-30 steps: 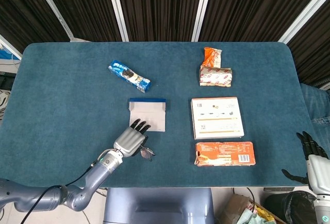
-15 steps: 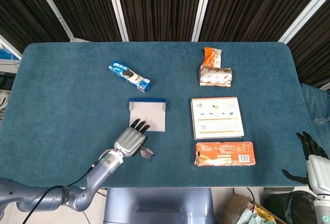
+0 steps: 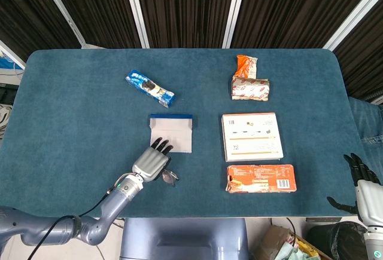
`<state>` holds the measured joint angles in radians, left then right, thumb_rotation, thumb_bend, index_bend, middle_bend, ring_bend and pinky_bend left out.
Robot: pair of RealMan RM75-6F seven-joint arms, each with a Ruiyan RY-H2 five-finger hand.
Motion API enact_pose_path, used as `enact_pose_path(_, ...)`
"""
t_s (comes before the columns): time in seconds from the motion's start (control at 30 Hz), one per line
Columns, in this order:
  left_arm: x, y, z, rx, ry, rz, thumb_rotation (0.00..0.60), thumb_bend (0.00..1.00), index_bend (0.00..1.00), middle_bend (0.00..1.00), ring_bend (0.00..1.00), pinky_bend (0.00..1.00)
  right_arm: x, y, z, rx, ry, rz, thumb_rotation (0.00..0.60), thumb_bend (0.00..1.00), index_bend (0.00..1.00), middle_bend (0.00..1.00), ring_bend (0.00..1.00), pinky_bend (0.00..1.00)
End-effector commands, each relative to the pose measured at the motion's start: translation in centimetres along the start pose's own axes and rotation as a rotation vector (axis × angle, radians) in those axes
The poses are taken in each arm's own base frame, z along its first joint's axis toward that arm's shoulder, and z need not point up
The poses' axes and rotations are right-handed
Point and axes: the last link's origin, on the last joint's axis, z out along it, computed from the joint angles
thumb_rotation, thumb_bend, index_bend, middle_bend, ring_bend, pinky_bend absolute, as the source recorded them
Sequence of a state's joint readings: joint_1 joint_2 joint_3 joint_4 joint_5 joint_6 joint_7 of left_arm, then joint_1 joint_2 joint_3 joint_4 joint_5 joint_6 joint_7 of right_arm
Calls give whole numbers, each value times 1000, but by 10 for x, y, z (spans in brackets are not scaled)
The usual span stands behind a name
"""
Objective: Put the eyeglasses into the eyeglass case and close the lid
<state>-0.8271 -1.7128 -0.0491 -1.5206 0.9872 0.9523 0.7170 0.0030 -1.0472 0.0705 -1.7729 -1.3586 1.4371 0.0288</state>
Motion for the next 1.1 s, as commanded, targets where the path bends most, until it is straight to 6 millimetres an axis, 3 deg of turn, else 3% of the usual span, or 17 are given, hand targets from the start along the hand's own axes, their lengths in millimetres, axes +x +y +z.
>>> enact_pose_path(0.03, 0, 0, 0, 2, 2, 0, 600, 401, 551, 142, 0, 0, 0, 0, 0, 1, 0, 0, 600, 217, 79, 35, 124, 161)
enact_pose_path(0.73, 1, 1, 3, 4, 19, 15, 600, 401, 548, 143, 0, 0, 0, 0, 0, -4, -7, 2, 600, 219, 80, 35, 123, 161)
enact_pose_path(1.1, 1, -6, 5, 40, 32, 28, 600, 481, 597, 160, 0, 0, -1, 0, -1, -7, -14, 4, 600, 225, 79, 35, 125, 161)
